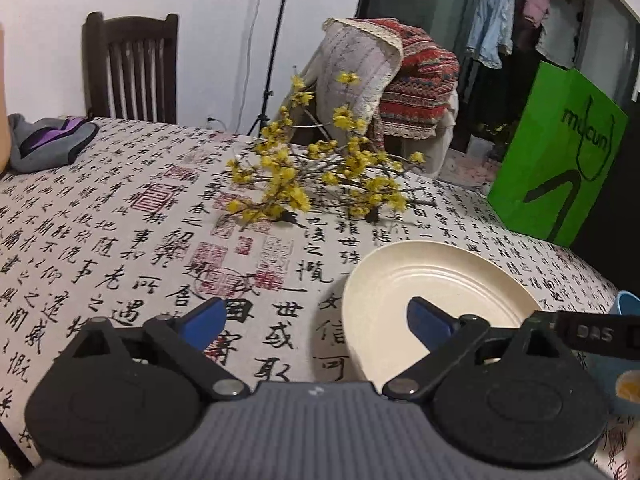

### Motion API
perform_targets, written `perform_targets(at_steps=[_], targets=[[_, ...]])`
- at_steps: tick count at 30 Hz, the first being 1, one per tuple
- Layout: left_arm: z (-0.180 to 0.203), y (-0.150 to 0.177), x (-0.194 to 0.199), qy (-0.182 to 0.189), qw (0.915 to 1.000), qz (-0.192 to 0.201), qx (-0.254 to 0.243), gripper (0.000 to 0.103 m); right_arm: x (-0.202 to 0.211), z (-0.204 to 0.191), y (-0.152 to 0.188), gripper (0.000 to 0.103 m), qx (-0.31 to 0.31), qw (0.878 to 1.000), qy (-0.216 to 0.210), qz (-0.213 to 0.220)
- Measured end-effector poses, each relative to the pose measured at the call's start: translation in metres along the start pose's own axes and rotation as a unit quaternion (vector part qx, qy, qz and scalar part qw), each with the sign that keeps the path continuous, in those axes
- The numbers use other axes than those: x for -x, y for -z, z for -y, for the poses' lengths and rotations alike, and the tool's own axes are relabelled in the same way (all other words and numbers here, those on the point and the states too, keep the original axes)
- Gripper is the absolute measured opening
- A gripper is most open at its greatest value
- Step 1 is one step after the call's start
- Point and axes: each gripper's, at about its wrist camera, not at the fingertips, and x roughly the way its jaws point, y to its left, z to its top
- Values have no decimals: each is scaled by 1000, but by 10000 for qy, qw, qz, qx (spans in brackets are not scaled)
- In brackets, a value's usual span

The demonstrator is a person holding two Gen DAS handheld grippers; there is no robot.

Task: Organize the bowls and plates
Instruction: 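Close the left gripper on the plate rim while the right gripper closes on it too, then lift the cream plate off the cloth with both grippers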

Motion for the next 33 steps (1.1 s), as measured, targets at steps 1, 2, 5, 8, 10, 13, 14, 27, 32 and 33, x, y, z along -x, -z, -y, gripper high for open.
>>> perform_targets(at_steps=[1,2,5,8,10,13,14,27,32,33], targets=[[1,1,-1,19,10000,8,-34,94,-3,0,0,56,4,10000,27,-23],[2,2,-2,7,10000,6,-63,92,-7,1,0,55,1,10000,49,-51],[4,6,-6,35,9999,-32,-121,79,-15,0,1,44,33,9999,150,-78],[6,8,-10,92,9998,-99,-165,70,-21,3,2,40,40,9997,214,-112],[7,10,-12,140,9996,-123,-211,62,-24,5,3,34,12,9996,250,-153],[9,11,-13,271,9992,-156,-268,52,-27,8,5,30,-28,9995,243,-194],[10,12,-13,258,9991,-159,-290,50,-28,9,5,29,-47,9995,233,-199],[7,12,-21,521,9976,-397,-204,20,-34,15,8,17,-304,9989,-188,-298],[8,12,-22,490,9978,-386,-241,19,-31,16,11,16,-284,9989,-262,-255],[7,12,-21,475,9979,-376,-246,19,-31,15,12,16,-273,9990,-260,-253]])
